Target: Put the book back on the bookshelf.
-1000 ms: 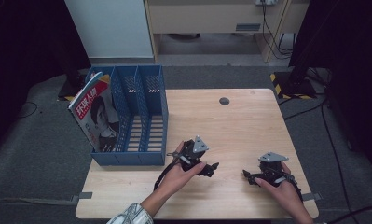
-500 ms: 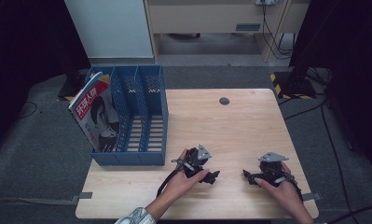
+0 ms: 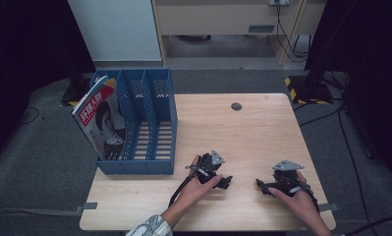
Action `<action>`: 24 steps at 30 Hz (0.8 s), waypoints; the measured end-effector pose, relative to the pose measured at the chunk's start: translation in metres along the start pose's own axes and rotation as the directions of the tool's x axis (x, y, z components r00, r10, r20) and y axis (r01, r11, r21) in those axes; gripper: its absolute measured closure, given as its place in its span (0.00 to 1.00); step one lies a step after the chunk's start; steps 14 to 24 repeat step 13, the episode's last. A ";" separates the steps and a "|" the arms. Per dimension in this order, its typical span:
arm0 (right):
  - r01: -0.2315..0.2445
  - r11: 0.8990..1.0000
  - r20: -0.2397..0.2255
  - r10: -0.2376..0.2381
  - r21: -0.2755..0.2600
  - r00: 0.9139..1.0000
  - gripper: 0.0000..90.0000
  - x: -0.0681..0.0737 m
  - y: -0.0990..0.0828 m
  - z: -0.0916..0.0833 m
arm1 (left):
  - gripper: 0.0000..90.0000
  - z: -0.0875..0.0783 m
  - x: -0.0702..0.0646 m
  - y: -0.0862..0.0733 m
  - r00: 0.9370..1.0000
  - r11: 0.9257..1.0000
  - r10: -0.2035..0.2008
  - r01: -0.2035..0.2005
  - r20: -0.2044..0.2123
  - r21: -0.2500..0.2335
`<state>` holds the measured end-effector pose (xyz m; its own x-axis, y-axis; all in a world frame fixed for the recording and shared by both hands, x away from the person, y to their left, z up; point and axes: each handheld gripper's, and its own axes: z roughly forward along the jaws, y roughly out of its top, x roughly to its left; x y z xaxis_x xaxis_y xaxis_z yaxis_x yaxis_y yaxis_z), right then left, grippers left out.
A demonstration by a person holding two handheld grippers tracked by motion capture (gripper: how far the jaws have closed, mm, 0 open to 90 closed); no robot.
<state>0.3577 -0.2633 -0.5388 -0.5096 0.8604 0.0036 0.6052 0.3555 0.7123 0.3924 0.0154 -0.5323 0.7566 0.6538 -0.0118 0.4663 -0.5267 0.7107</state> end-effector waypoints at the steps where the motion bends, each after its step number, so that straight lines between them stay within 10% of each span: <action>1: 0.000 1.000 0.000 0.000 0.000 1.000 0.05 0.000 0.000 0.000 | 0.05 0.001 0.001 -0.002 1.000 1.000 -0.012 0.012 -0.002 0.007; 24: -0.001 1.000 -0.001 0.001 0.000 1.000 0.05 0.000 0.000 -0.001 | 0.02 0.002 0.009 -0.006 0.999 0.999 -0.031 0.031 -0.042 0.007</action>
